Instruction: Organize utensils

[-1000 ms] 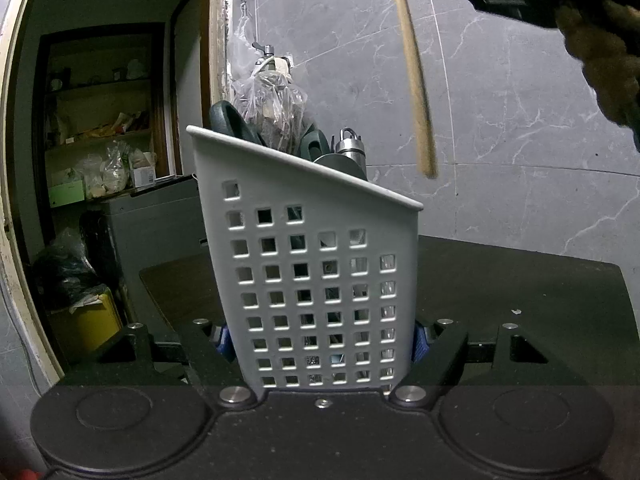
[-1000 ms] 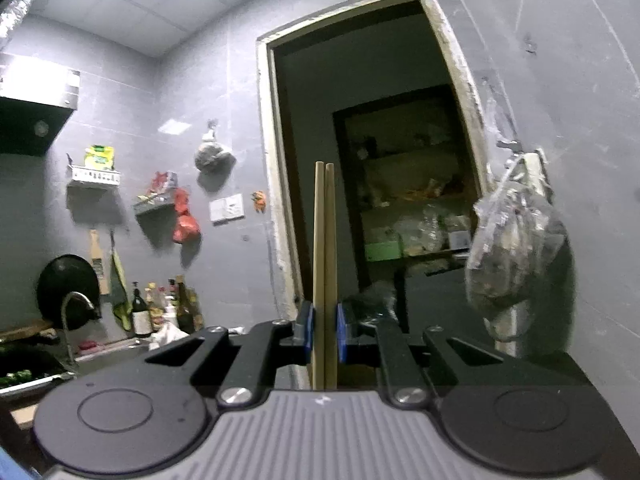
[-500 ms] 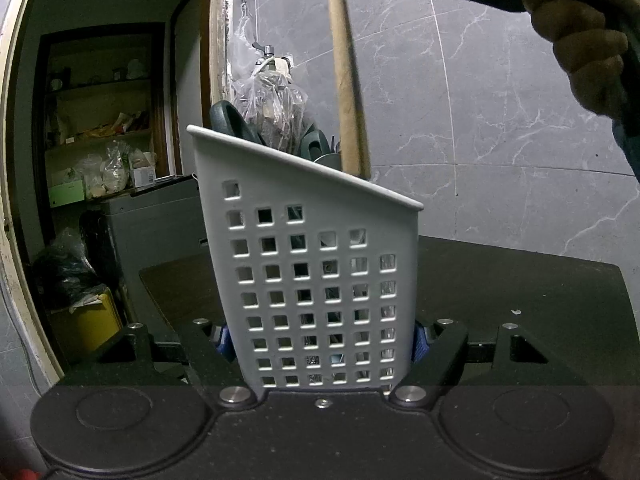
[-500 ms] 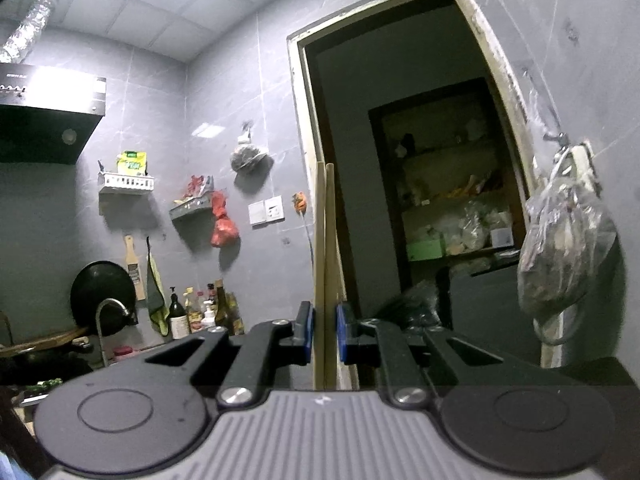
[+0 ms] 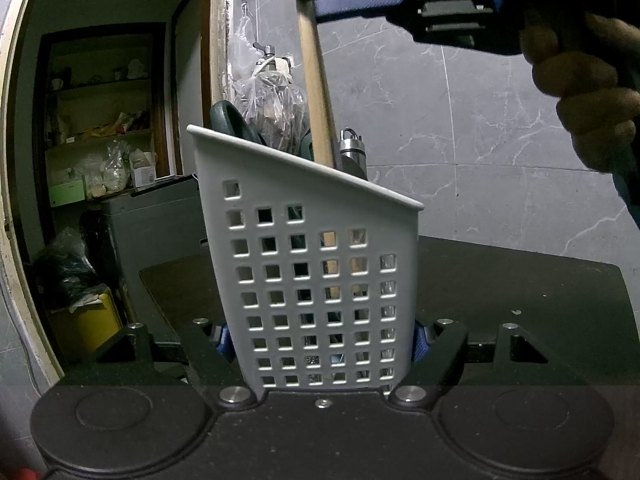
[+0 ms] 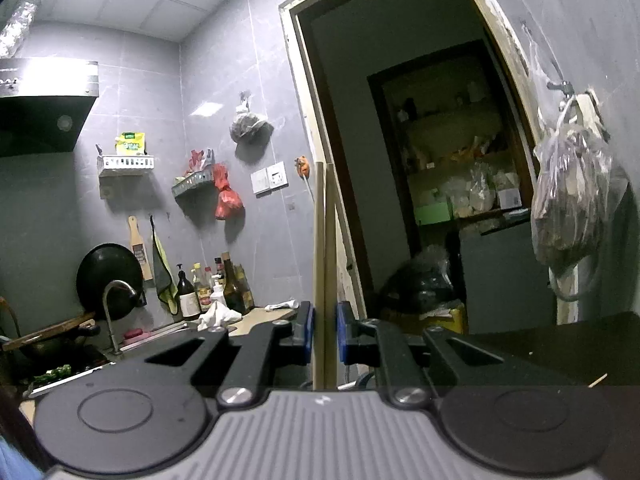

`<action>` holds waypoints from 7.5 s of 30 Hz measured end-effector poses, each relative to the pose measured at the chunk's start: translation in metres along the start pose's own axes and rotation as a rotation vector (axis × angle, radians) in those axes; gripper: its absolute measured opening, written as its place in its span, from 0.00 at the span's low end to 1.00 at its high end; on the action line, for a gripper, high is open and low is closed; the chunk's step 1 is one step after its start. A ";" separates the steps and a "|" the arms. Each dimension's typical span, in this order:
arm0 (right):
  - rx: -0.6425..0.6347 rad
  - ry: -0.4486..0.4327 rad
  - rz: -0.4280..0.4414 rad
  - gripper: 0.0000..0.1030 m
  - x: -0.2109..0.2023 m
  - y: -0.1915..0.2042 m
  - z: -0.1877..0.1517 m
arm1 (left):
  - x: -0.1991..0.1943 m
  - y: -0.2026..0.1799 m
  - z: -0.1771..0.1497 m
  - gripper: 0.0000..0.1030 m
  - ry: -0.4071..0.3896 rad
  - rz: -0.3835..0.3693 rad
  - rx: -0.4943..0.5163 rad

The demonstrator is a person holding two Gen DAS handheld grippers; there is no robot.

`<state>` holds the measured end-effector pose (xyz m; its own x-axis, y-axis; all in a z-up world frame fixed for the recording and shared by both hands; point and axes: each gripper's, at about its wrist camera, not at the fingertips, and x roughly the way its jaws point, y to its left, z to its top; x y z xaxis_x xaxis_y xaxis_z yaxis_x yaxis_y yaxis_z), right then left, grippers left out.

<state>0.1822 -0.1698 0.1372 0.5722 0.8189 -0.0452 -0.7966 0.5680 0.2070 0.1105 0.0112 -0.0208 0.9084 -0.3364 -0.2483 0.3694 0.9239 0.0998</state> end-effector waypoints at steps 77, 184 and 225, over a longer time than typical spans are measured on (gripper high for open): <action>0.307 0.280 -0.529 1.00 0.020 -0.163 -0.048 | 0.000 0.012 0.005 0.76 0.023 -0.024 0.033; 0.107 0.621 -0.434 0.07 0.002 -0.127 -0.123 | 0.010 0.002 -0.001 0.77 0.030 -0.008 0.052; -0.012 0.722 -0.444 0.26 0.037 -0.107 -0.123 | 0.012 0.002 -0.004 0.76 0.032 -0.006 0.035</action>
<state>0.2650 -0.1901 -0.0064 0.5706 0.3685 -0.7340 -0.5316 0.8469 0.0120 0.1218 0.0095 -0.0273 0.8998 -0.3352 -0.2791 0.3817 0.9149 0.1316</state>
